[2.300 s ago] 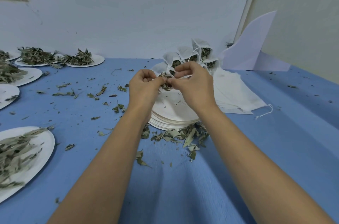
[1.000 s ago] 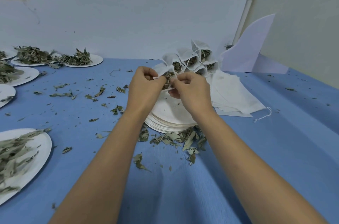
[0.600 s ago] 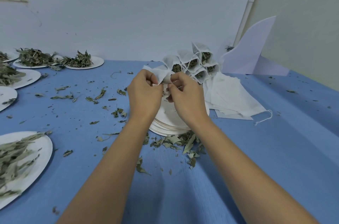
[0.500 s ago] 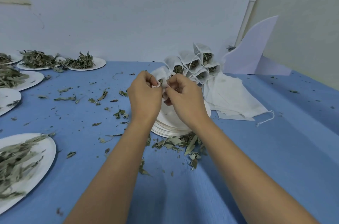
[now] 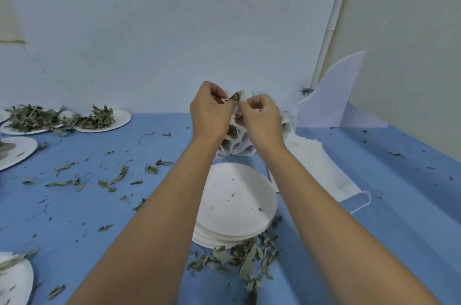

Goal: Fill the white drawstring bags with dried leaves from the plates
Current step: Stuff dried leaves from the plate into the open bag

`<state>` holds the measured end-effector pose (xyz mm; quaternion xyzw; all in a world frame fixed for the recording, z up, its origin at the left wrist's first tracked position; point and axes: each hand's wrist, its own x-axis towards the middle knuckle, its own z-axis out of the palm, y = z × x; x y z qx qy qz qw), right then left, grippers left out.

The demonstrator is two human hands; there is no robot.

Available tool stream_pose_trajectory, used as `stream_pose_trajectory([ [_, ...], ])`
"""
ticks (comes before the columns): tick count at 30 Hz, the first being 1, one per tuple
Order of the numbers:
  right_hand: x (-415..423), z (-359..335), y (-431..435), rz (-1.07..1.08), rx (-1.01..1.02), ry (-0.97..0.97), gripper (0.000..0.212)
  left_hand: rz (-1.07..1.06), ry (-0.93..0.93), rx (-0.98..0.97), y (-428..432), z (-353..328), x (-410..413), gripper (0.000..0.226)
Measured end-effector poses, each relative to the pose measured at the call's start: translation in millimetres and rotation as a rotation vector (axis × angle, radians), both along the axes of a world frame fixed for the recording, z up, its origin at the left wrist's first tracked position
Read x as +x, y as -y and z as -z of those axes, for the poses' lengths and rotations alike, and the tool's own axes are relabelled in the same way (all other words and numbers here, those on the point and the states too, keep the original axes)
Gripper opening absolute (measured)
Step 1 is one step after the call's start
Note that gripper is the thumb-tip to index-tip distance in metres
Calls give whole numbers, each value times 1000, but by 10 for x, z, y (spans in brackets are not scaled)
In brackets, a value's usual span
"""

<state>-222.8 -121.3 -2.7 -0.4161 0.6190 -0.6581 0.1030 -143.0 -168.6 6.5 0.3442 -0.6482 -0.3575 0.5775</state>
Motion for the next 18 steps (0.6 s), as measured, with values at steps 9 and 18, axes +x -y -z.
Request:
stream_pose_trajectory([
  [9,-570,63,658,187,75,-275,9,38,38,-13,579,194,-401,19],
  [18,-514,284,603,255,228,-497,21,7,138,74,623,479,-436,18],
])
